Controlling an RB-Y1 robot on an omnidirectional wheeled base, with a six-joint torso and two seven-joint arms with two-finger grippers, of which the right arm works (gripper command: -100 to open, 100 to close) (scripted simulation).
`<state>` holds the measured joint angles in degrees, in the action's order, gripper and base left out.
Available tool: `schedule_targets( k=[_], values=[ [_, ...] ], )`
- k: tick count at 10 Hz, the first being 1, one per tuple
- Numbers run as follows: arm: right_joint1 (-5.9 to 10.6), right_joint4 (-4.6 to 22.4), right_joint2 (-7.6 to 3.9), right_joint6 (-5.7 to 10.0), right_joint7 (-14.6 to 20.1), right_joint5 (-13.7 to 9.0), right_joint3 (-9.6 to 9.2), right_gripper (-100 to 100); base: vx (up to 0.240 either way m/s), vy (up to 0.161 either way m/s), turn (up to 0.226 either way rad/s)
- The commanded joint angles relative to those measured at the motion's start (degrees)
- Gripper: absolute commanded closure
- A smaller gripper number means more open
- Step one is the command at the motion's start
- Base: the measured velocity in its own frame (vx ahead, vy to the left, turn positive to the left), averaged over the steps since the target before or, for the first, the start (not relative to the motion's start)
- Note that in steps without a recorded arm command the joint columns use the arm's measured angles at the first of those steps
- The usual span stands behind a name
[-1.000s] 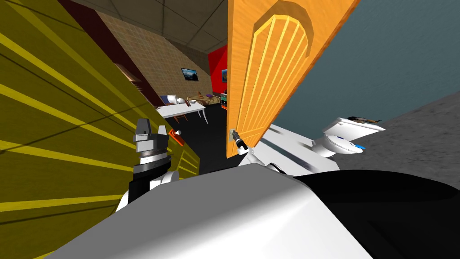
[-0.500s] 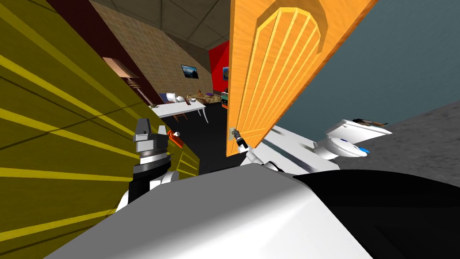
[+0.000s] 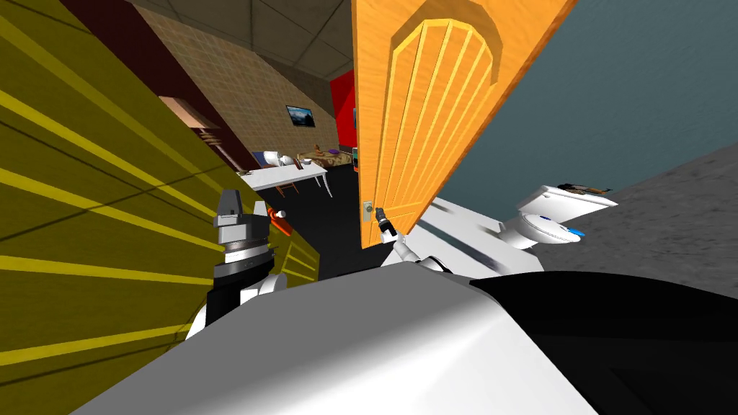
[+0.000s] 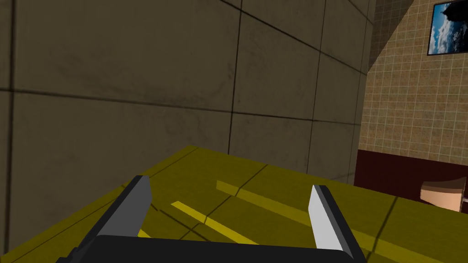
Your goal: Push the door open
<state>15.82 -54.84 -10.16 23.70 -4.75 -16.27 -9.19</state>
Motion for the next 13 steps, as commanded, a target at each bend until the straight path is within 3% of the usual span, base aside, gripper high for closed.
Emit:
schedule_targets(
  k=[1,4,5,12,13],
  values=[
    [0.37,0.3,1.27,-0.86,-0.2,0.1,-0.40,-100,-0.241,0.024,-0.042],
    [0.68,0.3,3.43,-2.38,-0.5,0.3,-1.01,-100,-0.262,-0.002,-0.037],
    [0.65,-0.1,2.68,-2.39,-0.3,0.2,-0.86,-100,-0.118,0.000,-0.006],
    [0.34,1.1,5.08,-0.51,-2.1,1.0,-0.31,-100,0.194,0.027,0.004],
    [0.38,1.0,4.81,-0.73,-1.8,0.9,-0.36,-100,0.104,0.031,0.000]
  ],
)
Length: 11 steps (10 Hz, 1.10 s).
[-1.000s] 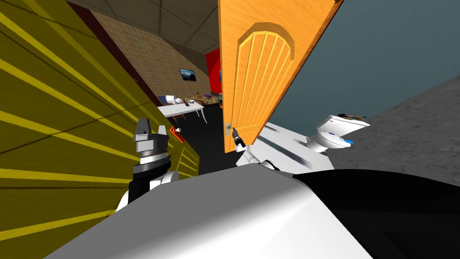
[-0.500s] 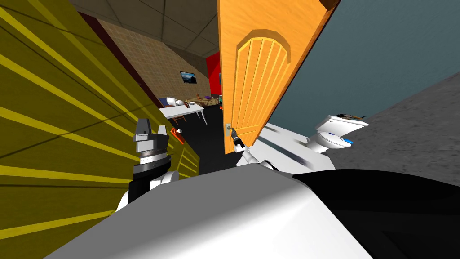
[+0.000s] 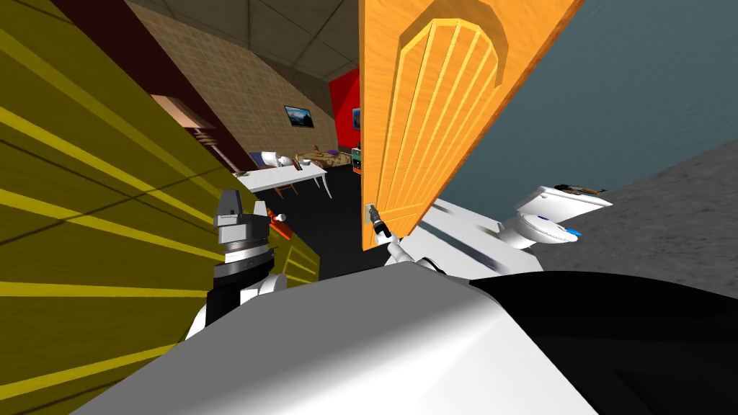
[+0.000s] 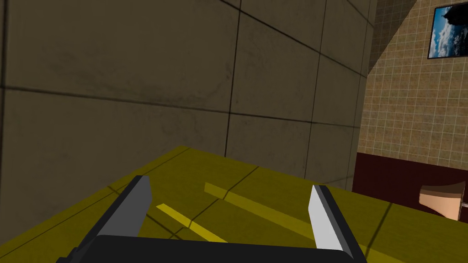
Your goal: Push the door open
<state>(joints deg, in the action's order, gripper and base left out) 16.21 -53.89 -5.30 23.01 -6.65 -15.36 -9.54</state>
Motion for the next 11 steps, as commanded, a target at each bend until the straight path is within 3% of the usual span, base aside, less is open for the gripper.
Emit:
schedule_targets(
  k=[1,6,11],
  values=[
    [-0.01,0.0,-0.05,-0.05,0.1,0.0,-0.01,100,-0.015,-0.004,0.000],
    [-0.01,0.0,-0.05,-0.05,0.1,0.0,-0.01,100,-0.020,-0.006,0.001],
    [3.75,6.1,-0.04,3.70,-5.3,-5.2,2.65,100,0.143,0.012,0.018]
  ],
)
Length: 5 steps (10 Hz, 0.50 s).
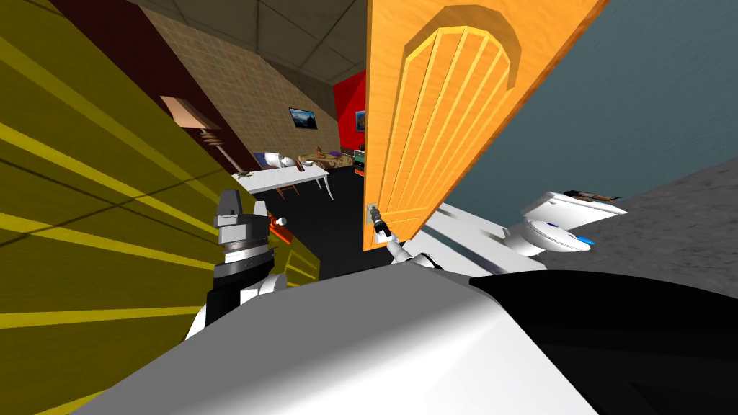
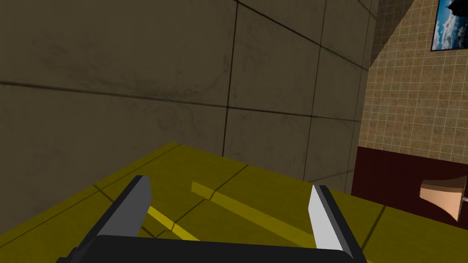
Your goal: Push the door open
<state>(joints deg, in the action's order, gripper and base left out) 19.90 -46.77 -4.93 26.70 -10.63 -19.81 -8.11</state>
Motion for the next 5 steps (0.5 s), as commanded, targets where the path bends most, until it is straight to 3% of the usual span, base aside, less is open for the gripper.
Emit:
schedule_targets(
  k=[1,5],
  values=[
    [0.56,-0.3,-0.38,0.50,-2.0,-1.4,1.57,100,0.135,0.031,0.023],
    [3.18,3.7,-0.06,3.11,-5.6,-4.9,3.40,100,0.115,0.017,0.001]
  ],
)
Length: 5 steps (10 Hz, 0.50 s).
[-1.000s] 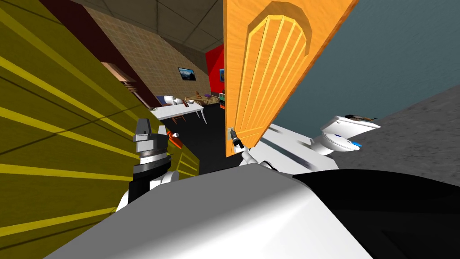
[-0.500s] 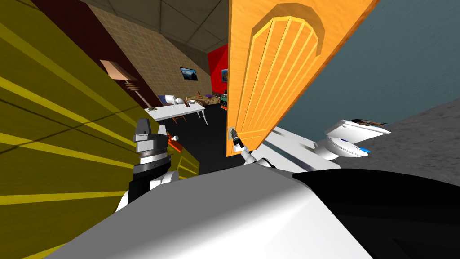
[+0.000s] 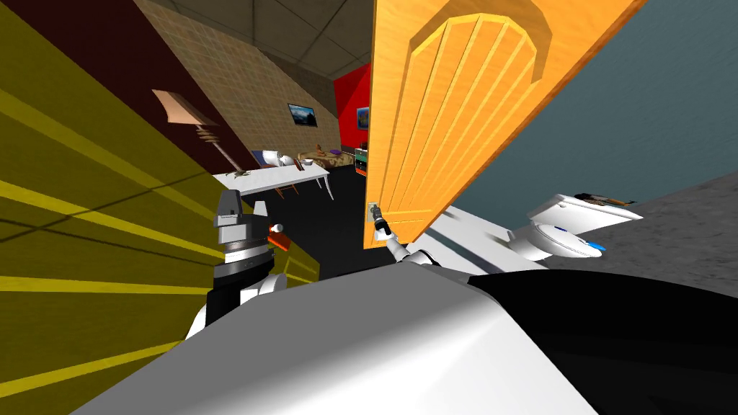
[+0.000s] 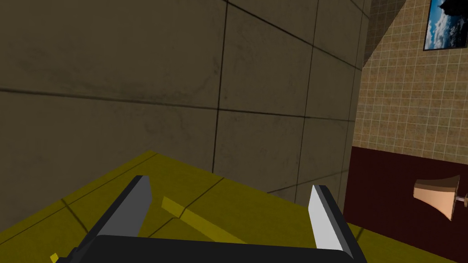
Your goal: Push the door open
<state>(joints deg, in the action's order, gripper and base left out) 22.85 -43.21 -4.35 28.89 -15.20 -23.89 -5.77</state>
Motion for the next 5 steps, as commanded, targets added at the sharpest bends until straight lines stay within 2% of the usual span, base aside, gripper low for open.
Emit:
schedule_targets(
  k=[1,3,4,5],
  values=[
    [0.80,1.0,-0.53,1.50,-1.9,-1.6,1.45,100,0.118,0.004,-0.027],
    [1.96,2.7,-0.30,2.65,-3.5,-3.2,2.26,100,0.104,-0.006,-0.044],
    [2.77,4.0,-0.34,2.65,-3.6,-3.3,2.21,-100,-0.043,-0.032,0.004],
    [3.45,5.0,-0.14,2.86,-4.2,-3.6,2.44,-100,-0.184,-0.040,0.011]
  ],
)
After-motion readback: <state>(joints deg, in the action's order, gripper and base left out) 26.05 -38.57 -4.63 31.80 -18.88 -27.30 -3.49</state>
